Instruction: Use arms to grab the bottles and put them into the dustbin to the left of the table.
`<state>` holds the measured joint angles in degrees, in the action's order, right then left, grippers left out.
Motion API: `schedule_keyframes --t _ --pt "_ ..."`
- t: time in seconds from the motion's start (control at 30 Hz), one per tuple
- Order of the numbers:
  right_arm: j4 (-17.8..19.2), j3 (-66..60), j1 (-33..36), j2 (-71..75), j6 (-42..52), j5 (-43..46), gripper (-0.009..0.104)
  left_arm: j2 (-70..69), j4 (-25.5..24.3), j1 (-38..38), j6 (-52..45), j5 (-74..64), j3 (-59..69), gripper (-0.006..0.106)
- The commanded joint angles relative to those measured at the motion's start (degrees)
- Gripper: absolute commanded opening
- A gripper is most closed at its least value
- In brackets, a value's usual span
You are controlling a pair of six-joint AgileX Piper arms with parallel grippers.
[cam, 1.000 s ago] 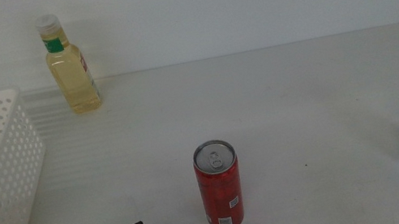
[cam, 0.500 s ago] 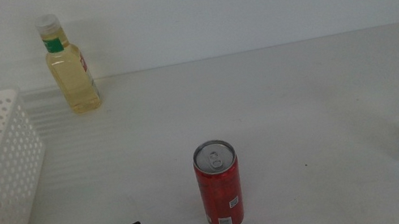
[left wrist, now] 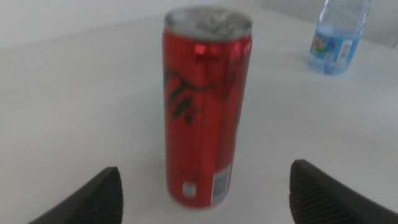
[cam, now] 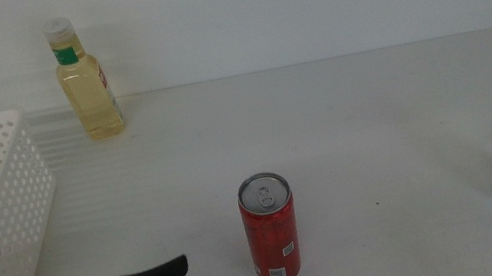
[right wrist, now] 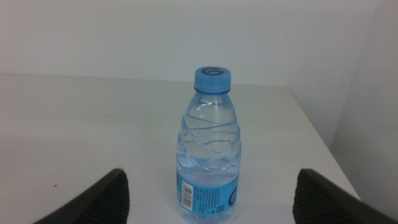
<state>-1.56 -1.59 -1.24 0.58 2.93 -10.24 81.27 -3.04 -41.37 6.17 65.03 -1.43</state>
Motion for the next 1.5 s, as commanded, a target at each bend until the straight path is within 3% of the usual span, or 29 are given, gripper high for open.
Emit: schedule_keyframes --t 0.0,0.43,1.47 --pt "0.4 0.4 -0.4 1.6 0.2 4.4 0.074 -0.9 -0.2 -0.1 -0.1 4.6 -2.4 0.085" --pt "0.4 0.4 -0.4 1.6 0.2 4.4 0.074 8.7 -3.1 -0.1 0.6 6.9 -10.2 0.085" --pt "0.4 0.4 -0.4 1.6 0.2 4.4 0.074 24.4 -2.6 -0.1 2.9 9.7 -25.7 0.085"
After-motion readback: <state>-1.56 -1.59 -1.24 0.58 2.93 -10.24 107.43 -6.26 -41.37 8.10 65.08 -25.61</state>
